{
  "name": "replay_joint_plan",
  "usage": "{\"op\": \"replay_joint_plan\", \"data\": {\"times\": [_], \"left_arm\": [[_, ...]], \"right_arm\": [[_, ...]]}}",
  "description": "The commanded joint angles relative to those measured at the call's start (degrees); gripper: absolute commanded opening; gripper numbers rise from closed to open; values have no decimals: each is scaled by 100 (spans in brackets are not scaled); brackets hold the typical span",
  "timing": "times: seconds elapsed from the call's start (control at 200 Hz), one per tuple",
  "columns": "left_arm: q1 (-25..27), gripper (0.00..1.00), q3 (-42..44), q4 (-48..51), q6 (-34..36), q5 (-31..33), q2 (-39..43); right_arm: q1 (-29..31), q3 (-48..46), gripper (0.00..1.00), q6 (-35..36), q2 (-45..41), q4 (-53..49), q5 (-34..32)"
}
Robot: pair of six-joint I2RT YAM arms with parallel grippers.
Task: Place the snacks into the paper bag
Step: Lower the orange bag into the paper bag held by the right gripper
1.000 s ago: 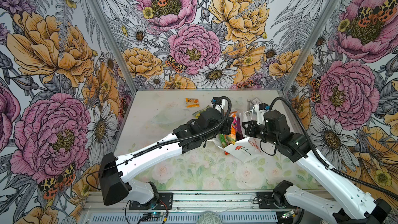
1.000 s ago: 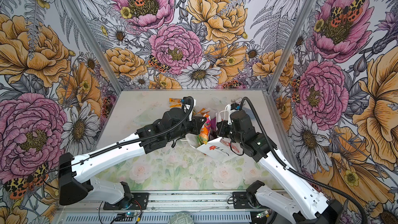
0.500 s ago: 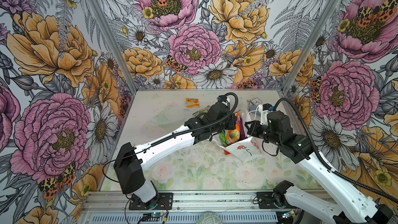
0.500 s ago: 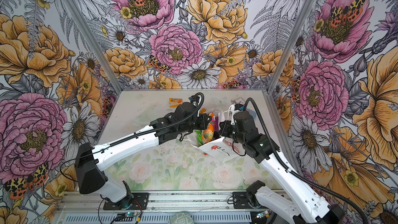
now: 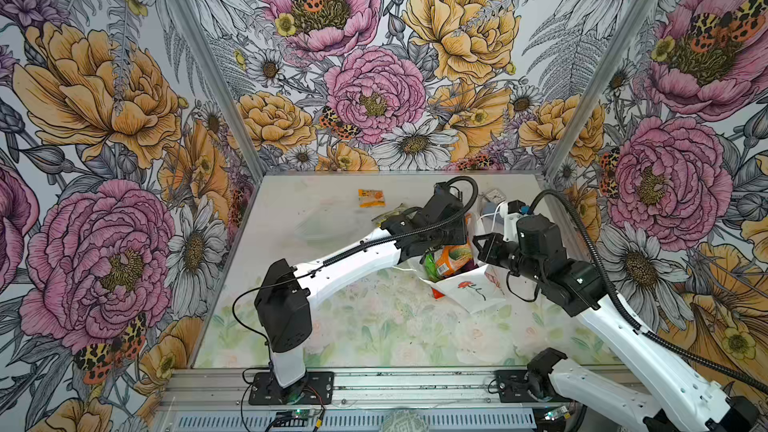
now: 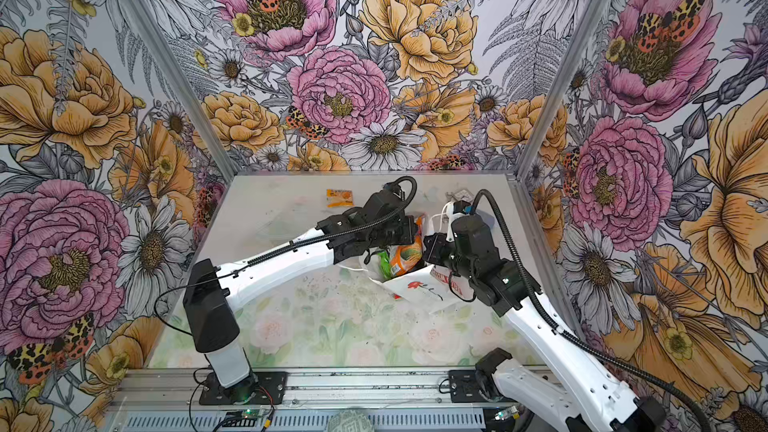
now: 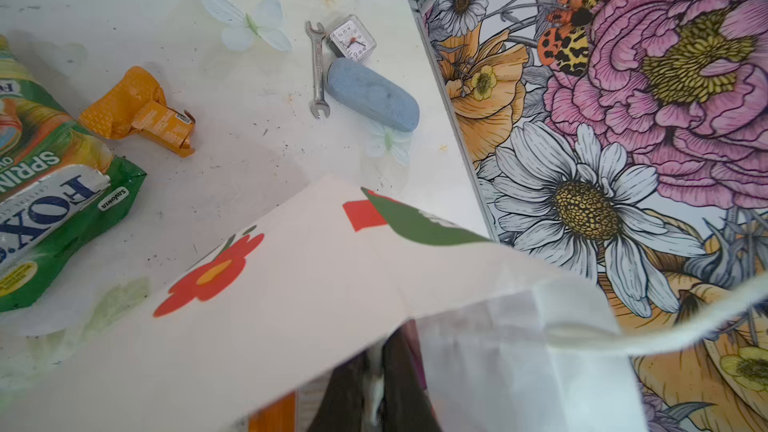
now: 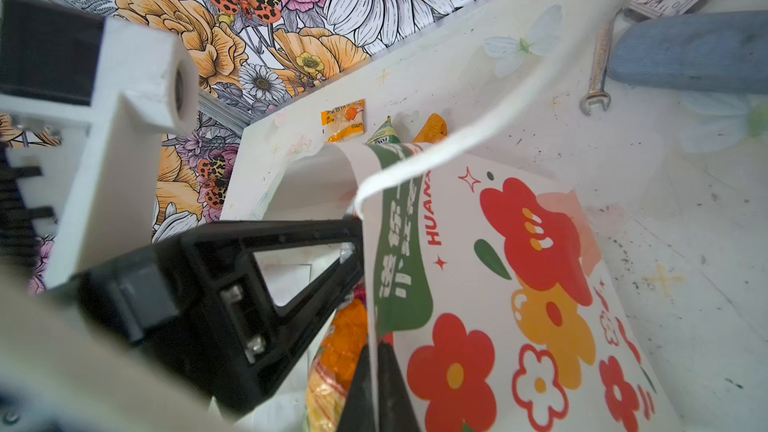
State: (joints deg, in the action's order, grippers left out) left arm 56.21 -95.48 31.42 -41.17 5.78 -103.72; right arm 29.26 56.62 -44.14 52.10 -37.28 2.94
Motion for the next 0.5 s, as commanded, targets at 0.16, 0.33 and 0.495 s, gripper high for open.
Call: {"op": "replay_joint_plan", "data": {"times": [0.16,0.33,0.495], "left_arm": [[56,0,-542,895,83,338,-834],[158,0,-799,946,201,347,-1018],[258,3,-791,932,330,458,-842]], "right_arm": [[5,332,0,49,-216,599,148],[-2,328,0,47,-220,590,66],[-8,332,0,57,-225,520,-80]]}}
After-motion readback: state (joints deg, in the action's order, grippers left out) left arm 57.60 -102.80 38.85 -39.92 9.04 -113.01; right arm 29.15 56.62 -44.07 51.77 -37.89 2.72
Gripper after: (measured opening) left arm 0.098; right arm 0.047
